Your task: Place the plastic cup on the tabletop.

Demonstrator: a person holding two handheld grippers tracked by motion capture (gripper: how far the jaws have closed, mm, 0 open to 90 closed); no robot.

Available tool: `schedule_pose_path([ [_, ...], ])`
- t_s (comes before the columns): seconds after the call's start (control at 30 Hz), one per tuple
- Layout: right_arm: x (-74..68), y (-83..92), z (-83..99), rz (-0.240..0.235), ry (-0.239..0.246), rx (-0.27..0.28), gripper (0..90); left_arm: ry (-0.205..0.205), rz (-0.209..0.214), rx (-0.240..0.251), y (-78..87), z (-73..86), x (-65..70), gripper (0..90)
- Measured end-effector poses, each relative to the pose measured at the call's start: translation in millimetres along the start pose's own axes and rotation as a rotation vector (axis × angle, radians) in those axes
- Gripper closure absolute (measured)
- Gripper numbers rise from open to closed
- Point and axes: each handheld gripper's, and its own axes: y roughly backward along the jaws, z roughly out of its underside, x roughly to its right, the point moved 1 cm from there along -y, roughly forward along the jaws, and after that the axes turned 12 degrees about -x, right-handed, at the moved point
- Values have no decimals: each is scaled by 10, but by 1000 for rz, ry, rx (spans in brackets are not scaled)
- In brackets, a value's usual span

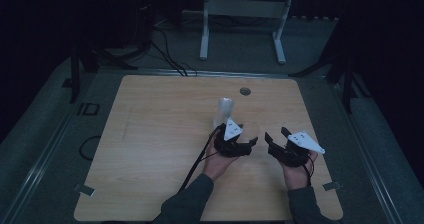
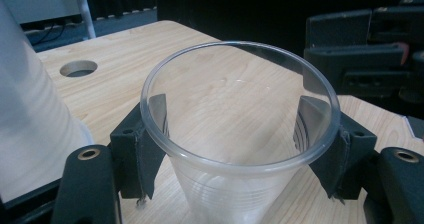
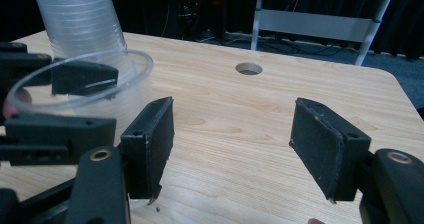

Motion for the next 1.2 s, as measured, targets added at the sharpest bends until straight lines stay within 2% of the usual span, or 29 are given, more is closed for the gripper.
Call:
schedule_pose_path([
  [0.4,7,6,-1,3,-5,4,335,-6,6,-13,-90,92,38,302],
  [1.2,7,4,-2,2,-6,5,334,-28,20,-23,-204,174,105,298],
])
